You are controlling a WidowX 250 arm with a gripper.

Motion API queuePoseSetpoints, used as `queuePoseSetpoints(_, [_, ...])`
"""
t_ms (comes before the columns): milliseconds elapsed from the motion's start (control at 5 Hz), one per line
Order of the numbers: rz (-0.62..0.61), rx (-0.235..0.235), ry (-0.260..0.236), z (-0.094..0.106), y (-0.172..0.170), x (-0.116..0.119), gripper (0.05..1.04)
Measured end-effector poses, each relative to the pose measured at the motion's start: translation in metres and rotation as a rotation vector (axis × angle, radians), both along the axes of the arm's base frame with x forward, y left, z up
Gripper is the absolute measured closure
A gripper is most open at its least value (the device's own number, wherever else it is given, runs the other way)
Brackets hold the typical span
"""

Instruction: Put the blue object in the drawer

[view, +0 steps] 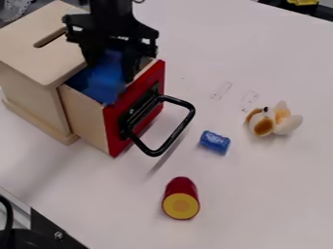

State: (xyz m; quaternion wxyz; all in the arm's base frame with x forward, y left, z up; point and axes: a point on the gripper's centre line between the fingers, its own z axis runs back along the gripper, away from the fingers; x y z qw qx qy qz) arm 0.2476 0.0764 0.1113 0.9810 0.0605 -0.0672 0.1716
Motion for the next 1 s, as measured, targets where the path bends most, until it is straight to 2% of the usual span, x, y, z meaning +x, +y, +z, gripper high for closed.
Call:
queuePoseSetpoints(400, [-0.02,-0.017,0.024,-0.012,0.01,0.021,0.497])
queuePoseSetpoints(600, [-0.01,-0.022,0.011,-0.013,0.017,0.026,0.497])
queuePoseSetpoints(1000, [-0.004,-0.015,0.029,-0.018,0.022,0.028,0.498])
